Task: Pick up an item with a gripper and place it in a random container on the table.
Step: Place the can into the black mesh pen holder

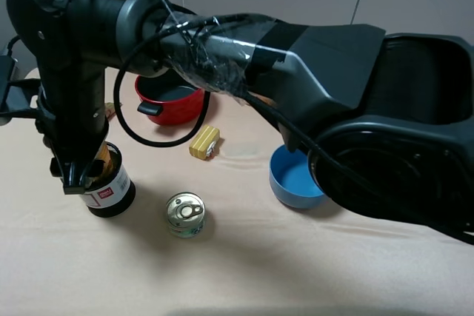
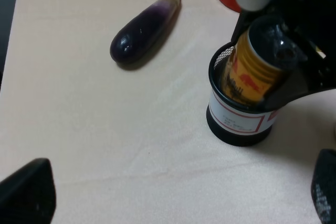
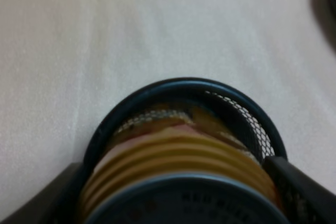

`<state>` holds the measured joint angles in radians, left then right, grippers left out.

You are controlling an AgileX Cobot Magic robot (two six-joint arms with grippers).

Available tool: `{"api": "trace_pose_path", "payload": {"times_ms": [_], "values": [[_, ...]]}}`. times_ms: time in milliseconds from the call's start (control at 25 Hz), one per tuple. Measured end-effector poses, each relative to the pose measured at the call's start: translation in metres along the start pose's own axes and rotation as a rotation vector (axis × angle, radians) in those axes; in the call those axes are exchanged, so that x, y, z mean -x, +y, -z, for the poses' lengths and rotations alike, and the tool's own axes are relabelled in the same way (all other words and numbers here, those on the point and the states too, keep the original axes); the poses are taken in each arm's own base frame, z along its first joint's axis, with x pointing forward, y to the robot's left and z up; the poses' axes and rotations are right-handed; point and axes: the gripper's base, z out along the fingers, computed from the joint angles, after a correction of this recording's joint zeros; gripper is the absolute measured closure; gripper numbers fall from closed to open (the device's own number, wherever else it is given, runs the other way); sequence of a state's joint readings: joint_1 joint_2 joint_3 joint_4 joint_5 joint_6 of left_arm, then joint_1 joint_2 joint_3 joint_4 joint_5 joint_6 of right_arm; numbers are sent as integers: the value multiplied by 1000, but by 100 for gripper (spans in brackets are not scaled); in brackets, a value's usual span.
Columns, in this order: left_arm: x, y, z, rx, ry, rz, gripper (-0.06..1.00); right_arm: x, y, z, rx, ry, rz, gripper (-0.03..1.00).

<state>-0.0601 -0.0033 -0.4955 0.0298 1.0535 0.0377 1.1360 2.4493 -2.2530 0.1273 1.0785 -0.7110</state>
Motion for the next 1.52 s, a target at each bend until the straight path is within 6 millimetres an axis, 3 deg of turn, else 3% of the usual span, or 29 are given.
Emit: {"api": "trace_pose_path", "payload": {"times_ms": [760, 1000, 1520], "values": [[0, 0, 0, 0, 0, 0, -4, 0, 0, -1, 4, -1, -2, 47], [0, 0, 0, 0, 0, 0, -4, 2, 0, 2, -4, -21, -5, 30], [0, 0, 0, 0, 0, 0, -4, 3, -1, 2, -6, -24, -5, 27]]}}
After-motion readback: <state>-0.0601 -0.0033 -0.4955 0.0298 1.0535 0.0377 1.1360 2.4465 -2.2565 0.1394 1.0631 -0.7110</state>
